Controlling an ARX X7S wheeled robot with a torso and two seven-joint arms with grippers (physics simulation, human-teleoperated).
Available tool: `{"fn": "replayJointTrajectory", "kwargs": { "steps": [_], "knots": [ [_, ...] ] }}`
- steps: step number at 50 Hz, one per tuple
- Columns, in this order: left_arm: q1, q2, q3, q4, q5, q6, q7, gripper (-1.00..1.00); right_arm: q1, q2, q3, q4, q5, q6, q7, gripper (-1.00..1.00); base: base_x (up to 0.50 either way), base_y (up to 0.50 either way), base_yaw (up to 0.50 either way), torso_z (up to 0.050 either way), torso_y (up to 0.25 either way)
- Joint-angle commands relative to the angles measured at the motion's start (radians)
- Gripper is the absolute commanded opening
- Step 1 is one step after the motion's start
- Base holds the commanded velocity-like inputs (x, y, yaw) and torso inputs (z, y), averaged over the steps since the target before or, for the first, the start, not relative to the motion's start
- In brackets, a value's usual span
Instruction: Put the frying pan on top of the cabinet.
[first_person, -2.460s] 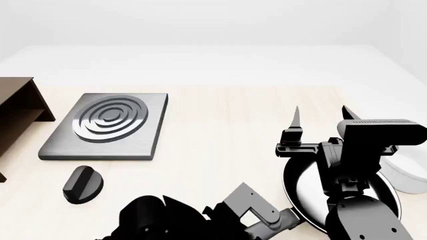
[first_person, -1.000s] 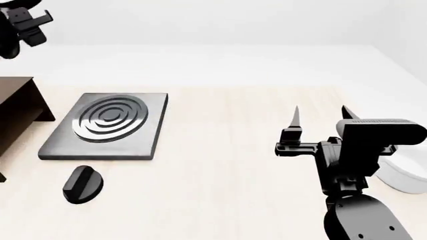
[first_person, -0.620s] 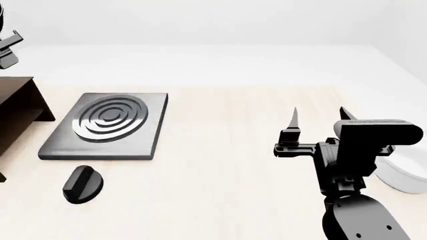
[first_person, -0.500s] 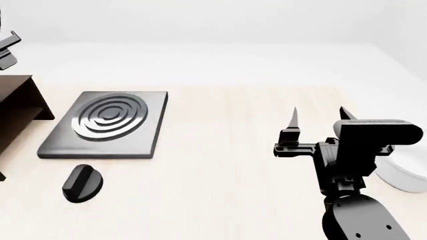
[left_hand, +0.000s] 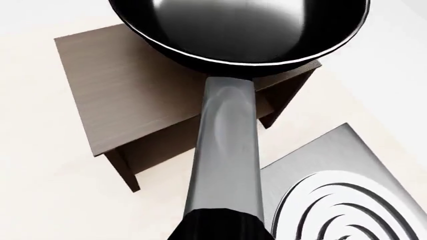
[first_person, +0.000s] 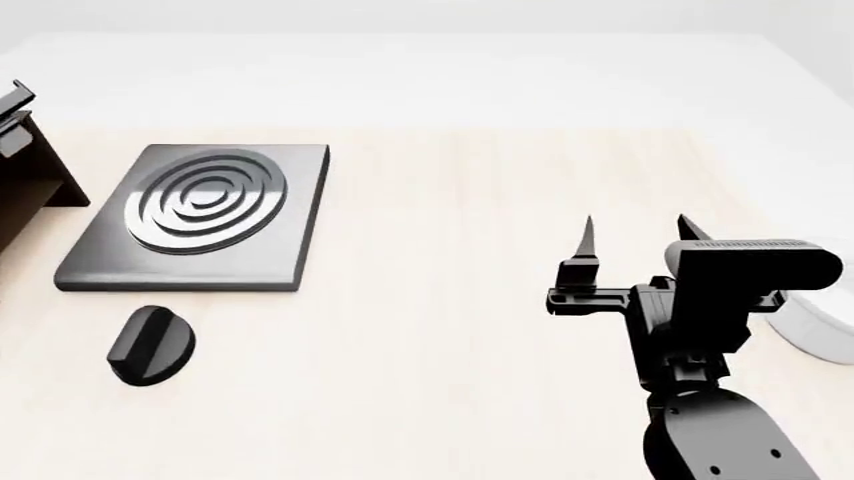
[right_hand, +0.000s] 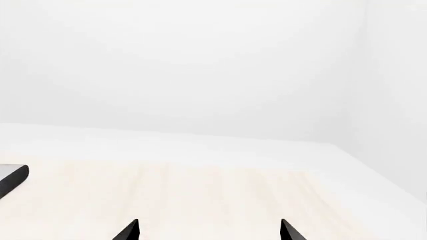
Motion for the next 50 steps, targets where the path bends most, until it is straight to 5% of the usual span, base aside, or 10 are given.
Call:
{"fn": "replayJointTrajectory", "kwargs": {
  "steps": [1, 11, 27, 28, 38, 50],
  "knots": [
    [-0.025, -0.012, 0.017, 0.001, 0.024, 0.041, -0.031, -1.00, 0.001, 0.002, -0.002, 0.003, 0.003, -0.002, 0.004, 1.00, 0.00, 0.00, 0.00, 0.000, 0.000],
    [-0.012, -0.009, 0.019, 0.000, 0.028, 0.031, -0.023, -1.00, 0.001, 0.005, -0.004, 0.004, 0.006, -0.004, 0.007, 1.00, 0.00, 0.00, 0.00, 0.000, 0.000],
    [0.004, -0.013, 0.005, 0.001, 0.021, 0.043, -0.035, -1.00, -0.001, 0.009, -0.011, 0.006, 0.008, -0.009, 0.012, 1.00, 0.00, 0.00, 0.00, 0.000, -0.242],
    [0.004, -0.017, 0.005, 0.001, 0.024, 0.040, -0.042, 1.00, -0.001, 0.009, -0.011, 0.007, 0.007, -0.009, 0.013, 1.00, 0.00, 0.00, 0.00, 0.000, 0.000],
    [-0.005, -0.017, 0.005, 0.001, 0.029, 0.043, -0.023, 1.00, -0.001, 0.011, -0.015, 0.009, 0.008, -0.013, 0.016, 1.00, 0.00, 0.00, 0.00, 0.000, 0.000],
    [-0.023, -0.010, 0.018, 0.000, 0.031, 0.068, -0.005, 1.00, 0.002, 0.013, -0.018, 0.012, 0.013, -0.013, 0.018, 1.00, 0.00, 0.00, 0.00, 0.000, 0.250]
  ]
}}
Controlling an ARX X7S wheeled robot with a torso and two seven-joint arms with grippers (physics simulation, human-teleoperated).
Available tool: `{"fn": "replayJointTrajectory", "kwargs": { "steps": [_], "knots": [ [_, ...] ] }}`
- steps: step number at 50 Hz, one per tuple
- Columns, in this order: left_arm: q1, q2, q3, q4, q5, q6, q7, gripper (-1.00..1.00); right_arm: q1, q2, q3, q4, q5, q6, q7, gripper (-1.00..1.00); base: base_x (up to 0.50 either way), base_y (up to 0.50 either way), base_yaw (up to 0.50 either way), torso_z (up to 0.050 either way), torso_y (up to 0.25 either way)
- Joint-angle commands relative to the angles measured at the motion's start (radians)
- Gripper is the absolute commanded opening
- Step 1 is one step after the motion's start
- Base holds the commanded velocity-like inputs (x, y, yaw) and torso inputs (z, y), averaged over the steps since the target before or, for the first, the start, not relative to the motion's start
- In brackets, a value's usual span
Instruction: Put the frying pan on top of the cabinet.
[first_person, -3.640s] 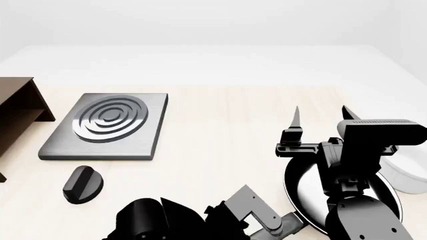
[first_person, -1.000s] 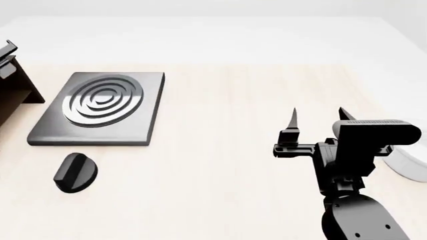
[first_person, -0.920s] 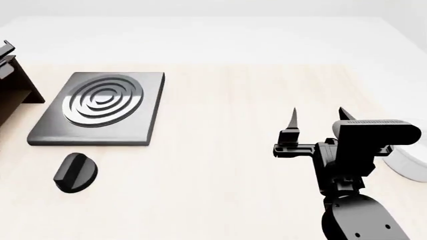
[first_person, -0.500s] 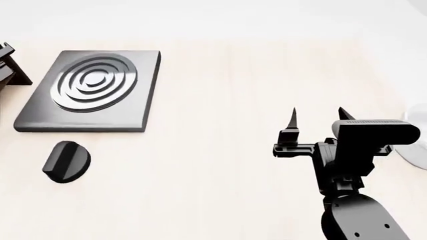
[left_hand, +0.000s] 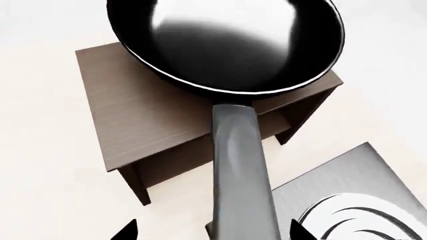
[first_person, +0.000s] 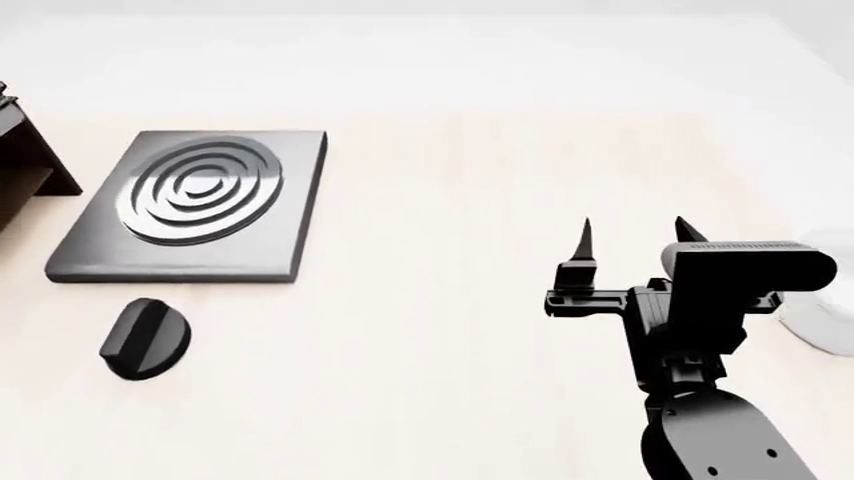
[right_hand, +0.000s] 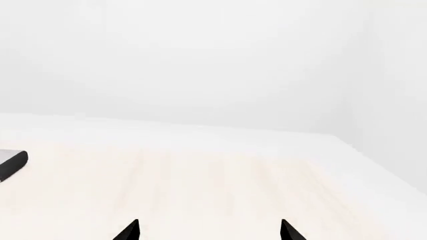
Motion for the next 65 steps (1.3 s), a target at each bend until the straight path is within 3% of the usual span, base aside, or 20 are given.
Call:
{"fn": "replayJointTrajectory", "kwargs": {
  "steps": [1, 18, 22, 23, 24, 26, 27, 30, 35, 43, 45, 49, 54, 59, 65],
  "knots": [
    [-0.013, 0.002, 0.022, -0.002, 0.002, 0.018, 0.013, 1.00, 0.002, 0.002, -0.002, 0.002, 0.004, -0.001, 0.002, 1.00, 0.00, 0.00, 0.00, 0.000, 0.250],
    [-0.023, 0.013, 0.051, -0.002, 0.005, 0.060, 0.007, 1.00, 0.002, 0.006, -0.004, 0.003, 0.009, -0.003, 0.008, 1.00, 0.00, 0.00, 0.00, 0.000, 0.242],
    [-0.057, 0.057, 0.106, -0.002, 0.016, 0.130, 0.130, 1.00, 0.003, 0.007, -0.007, 0.005, 0.008, -0.005, 0.009, 1.00, 0.00, 0.00, 0.00, 0.000, 0.000],
    [-0.069, 0.088, 0.196, -0.002, 0.074, 0.195, 0.158, 1.00, 0.003, 0.007, -0.006, 0.005, 0.009, -0.004, 0.010, 1.00, 0.00, 0.00, 0.00, 0.000, 0.000],
    [-0.096, 0.120, 0.211, -0.001, 0.057, 0.204, 0.273, 1.00, 0.003, 0.008, -0.005, 0.002, 0.010, -0.003, 0.011, 1.00, 0.00, 0.00, 0.00, 0.000, 0.000],
    [-0.111, 0.157, 0.294, 0.001, 0.109, 0.273, 0.318, 1.00, 0.003, 0.009, -0.002, 0.000, 0.012, -0.002, 0.012, 1.00, 0.00, 0.00, 0.00, 0.000, 0.000],
    [-0.059, 0.191, 0.318, 0.151, 0.117, 0.192, 0.380, 1.00, 0.003, 0.009, -0.001, -0.001, 0.012, -0.002, 0.013, 1.00, 0.00, 0.00, 0.00, 0.000, 0.000],
    [0.186, 0.265, 0.406, 0.601, 0.123, -0.258, 0.542, 1.00, 0.001, 0.010, -0.002, -0.005, 0.013, -0.001, 0.015, 1.00, 0.00, 0.00, 0.00, 0.000, 0.000],
    [0.328, 0.309, 0.420, 1.303, 0.041, -0.577, 0.693, 1.00, -0.001, 0.013, 0.000, -0.015, 0.017, 0.002, 0.017, 1.00, 0.00, 0.00, 0.00, 0.000, 0.000],
    [0.491, 0.321, 0.433, 1.665, -0.052, -0.778, 0.802, 1.00, 0.001, 0.014, -0.005, -0.009, 0.016, -0.001, 0.019, 1.00, 0.00, 0.00, 0.00, 0.000, 0.000],
    [0.539, 0.308, 0.428, 1.718, -0.132, -0.782, 0.778, 1.00, 0.001, 0.014, -0.006, -0.010, 0.016, -0.001, 0.020, 1.00, 0.00, 0.00, 0.00, 0.000, 0.000],
    [0.654, 0.201, 0.360, 1.847, -0.706, -0.782, 0.409, 1.00, 0.000, 0.015, -0.008, -0.007, 0.017, -0.004, 0.020, 1.00, 0.00, 0.00, 0.00, 0.000, 0.000],
    [0.754, 0.178, 0.324, 1.948, -0.966, -0.778, 0.290, 1.00, 0.001, 0.016, -0.012, -0.003, 0.016, -0.006, 0.020, 1.00, 0.00, 0.00, 0.00, 0.000, 0.000],
    [0.877, 0.175, 0.335, 2.022, -1.022, -0.738, 0.270, 1.00, 0.001, 0.018, -0.010, -0.007, 0.020, -0.005, 0.021, 1.00, 0.00, 0.00, 0.00, 0.000, 0.000],
    [1.119, 0.119, 0.502, 2.069, -0.811, -0.431, 0.353, 1.00, 0.000, 0.020, -0.014, -0.007, 0.019, -0.009, 0.022, 1.00, 0.00, 0.00, 0.00, 0.000, 0.000]
  ]
}}
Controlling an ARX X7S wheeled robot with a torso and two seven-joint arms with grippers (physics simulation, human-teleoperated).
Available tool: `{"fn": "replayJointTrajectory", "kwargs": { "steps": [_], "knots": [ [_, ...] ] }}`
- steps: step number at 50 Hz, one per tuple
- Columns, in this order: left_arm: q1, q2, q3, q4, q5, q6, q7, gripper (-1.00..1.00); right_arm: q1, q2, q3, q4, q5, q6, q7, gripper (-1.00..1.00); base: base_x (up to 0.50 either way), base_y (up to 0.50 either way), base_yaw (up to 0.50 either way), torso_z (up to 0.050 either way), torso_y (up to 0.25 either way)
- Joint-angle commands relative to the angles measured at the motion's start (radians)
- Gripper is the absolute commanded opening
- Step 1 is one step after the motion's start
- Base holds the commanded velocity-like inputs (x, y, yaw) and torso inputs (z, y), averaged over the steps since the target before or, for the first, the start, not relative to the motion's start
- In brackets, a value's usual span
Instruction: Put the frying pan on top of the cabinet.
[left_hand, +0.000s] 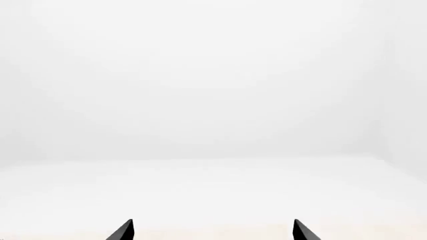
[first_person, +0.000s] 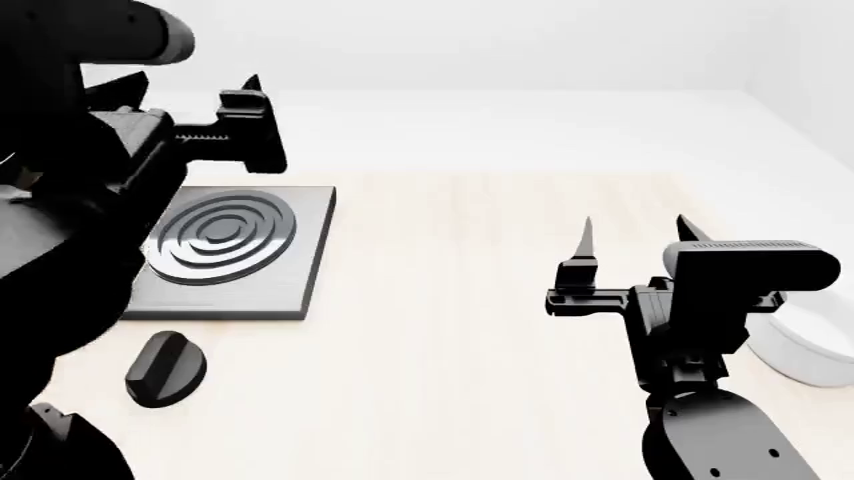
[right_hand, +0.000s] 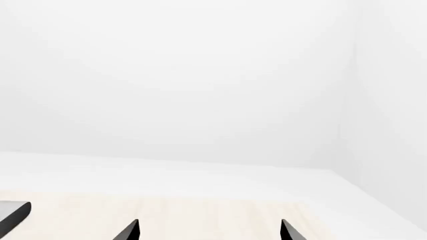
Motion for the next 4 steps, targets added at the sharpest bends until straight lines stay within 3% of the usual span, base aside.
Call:
{"fn": "replayJointTrajectory", "kwargs": {
  "steps": [1, 4],
  "knots": [
    [0.357, -0.062, 0.124, 0.192, -0.032, 0.258, 0.000, 1.00, -0.001, 0.003, -0.005, -0.001, 0.001, -0.003, 0.002, 1.00, 0.00, 0.00, 0.00, 0.000, 0.000],
    [0.434, -0.050, 0.107, 0.173, -0.021, 0.337, 0.038, 1.00, -0.003, 0.005, -0.008, -0.005, 0.000, -0.005, 0.003, 1.00, 0.00, 0.00, 0.00, 0.000, 0.000]
  ]
}}
